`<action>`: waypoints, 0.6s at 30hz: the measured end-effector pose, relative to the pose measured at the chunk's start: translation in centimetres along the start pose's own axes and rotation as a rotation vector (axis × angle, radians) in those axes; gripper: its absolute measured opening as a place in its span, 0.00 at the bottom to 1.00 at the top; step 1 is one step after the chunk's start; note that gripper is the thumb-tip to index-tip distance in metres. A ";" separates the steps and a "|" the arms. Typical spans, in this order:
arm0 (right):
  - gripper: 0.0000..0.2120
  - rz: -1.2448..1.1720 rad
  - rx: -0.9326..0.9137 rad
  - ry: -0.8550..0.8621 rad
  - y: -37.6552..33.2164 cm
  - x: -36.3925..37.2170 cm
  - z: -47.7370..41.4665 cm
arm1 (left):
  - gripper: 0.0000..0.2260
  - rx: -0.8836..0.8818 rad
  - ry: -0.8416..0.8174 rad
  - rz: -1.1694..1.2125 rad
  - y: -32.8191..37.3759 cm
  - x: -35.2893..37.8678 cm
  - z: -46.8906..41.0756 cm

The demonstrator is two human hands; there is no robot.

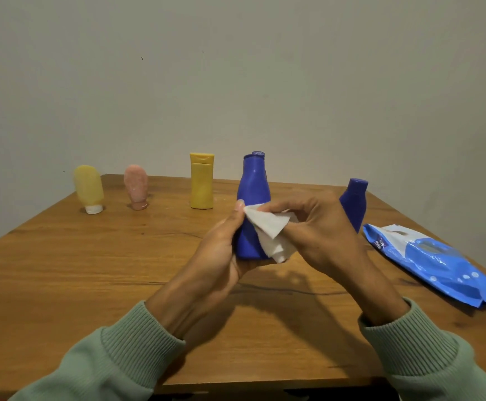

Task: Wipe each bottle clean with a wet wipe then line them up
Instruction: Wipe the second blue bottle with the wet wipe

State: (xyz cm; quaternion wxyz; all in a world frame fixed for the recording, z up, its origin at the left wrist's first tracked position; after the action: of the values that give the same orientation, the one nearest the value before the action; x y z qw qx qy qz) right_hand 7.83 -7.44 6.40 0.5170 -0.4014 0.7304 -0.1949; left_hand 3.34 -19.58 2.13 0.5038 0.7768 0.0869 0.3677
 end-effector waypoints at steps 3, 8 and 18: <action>0.11 0.029 -0.005 -0.027 0.0 0.1 -0.1 | 0.17 -0.004 0.042 0.053 0.1 -0.2 -0.1; 0.11 -0.058 -0.046 0.096 -0.1 -0.1 0.0 | 0.16 0.013 0.040 0.073 0.1 -0.2 -0.1; 0.10 -0.151 -0.047 0.052 -0.4 -0.1 0.1 | 0.19 0.051 0.036 0.111 0.5 -0.3 0.0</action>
State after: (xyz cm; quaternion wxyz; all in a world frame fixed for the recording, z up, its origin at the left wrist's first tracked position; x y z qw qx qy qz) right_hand 8.10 -7.63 6.70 0.4721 -0.4622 0.7156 -0.2267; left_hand 2.96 -19.99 2.44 0.4611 0.7863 0.0622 0.4065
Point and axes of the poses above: each hand's wrist, its own z-axis away from the middle knuckle, its own x-axis out of the palm, y = z × x, the point moved 3 cm from there along -z, towards the middle knuckle, and after that the axes turned 15 degrees about -y, right-handed, at the moved point
